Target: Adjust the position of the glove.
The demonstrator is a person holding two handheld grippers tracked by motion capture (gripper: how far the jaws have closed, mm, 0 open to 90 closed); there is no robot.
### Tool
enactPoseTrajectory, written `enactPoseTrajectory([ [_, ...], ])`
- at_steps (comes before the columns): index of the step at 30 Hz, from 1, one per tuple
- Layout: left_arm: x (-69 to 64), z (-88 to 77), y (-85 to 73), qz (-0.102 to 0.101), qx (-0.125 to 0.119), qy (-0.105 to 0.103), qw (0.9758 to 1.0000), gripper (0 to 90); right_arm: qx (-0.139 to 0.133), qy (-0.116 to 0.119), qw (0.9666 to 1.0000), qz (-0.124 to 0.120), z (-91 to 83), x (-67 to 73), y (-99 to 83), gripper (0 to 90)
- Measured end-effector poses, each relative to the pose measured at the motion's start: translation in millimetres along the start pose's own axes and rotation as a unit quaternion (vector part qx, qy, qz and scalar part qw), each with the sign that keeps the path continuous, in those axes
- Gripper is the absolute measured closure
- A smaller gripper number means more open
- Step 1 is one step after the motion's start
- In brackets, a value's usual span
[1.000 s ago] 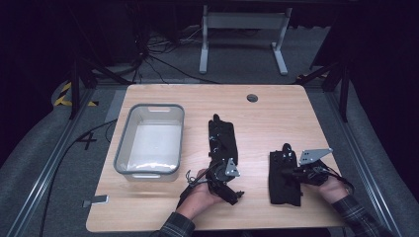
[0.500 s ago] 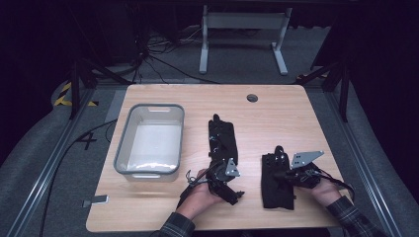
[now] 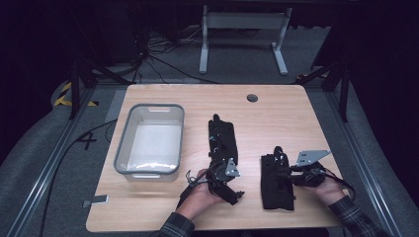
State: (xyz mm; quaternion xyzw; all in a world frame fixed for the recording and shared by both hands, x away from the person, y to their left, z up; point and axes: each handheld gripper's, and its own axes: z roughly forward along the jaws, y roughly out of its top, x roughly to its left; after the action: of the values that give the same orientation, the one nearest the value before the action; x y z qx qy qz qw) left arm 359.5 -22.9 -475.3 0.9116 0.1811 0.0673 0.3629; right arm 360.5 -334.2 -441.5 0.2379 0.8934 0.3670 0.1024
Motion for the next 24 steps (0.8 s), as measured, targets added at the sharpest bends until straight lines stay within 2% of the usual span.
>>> enactPoseTrajectory([
  [2, -0.1, 0.1, 0.0, 0.000, 0.000, 0.000, 1.0000, 0.1, -0.008, -0.017, 0.9998, 0.007, -5.9, -4.0, -2.7, 60.5],
  [3, -0.1, 0.1, 0.0, 0.000, 0.000, 0.000, 1.0000, 0.1, -0.008, -0.017, 0.9998, 0.007, -5.9, -4.0, -2.7, 60.5],
  [6, 0.0, 0.0, 0.0, 0.000, 0.000, 0.000, 1.0000, 0.1, -0.005, -0.036, 0.9990, 0.024, -13.7, -10.3, -8.0, 49.6],
  [9, 0.0, -0.1, 0.0, 0.000, 0.001, -0.001, 1.0000, 0.1, -0.009, -0.061, 0.9975, 0.033, -21.6, -15.7, -20.6, 43.0],
  [12, -0.1, -0.4, 0.6, -0.001, 0.005, 0.001, 1.0000, 0.0, -0.015, -0.075, 0.9957, 0.052, -29.1, -21.6, -32.2, 36.4],
  [15, -0.4, -1.4, 2.2, -0.006, 0.013, 0.006, 0.9999, 0.4, -0.016, -0.090, 0.9943, 0.055, -31.6, -26.2, -42.0, 28.9],
  [20, 0.8, -8.9, 5.1, -0.022, 0.021, 0.017, 0.9994, 10.3, -0.021, -0.112, 0.9913, 0.066, -33.9, -36.8, -57.3, 20.8],
  [24, 1.5, -16.5, 8.5, -0.032, 0.009, 0.025, 0.9991, 19.0, -0.021, -0.127, 0.9885, 0.079, -32.9, -43.1, -64.0, 18.6],
])
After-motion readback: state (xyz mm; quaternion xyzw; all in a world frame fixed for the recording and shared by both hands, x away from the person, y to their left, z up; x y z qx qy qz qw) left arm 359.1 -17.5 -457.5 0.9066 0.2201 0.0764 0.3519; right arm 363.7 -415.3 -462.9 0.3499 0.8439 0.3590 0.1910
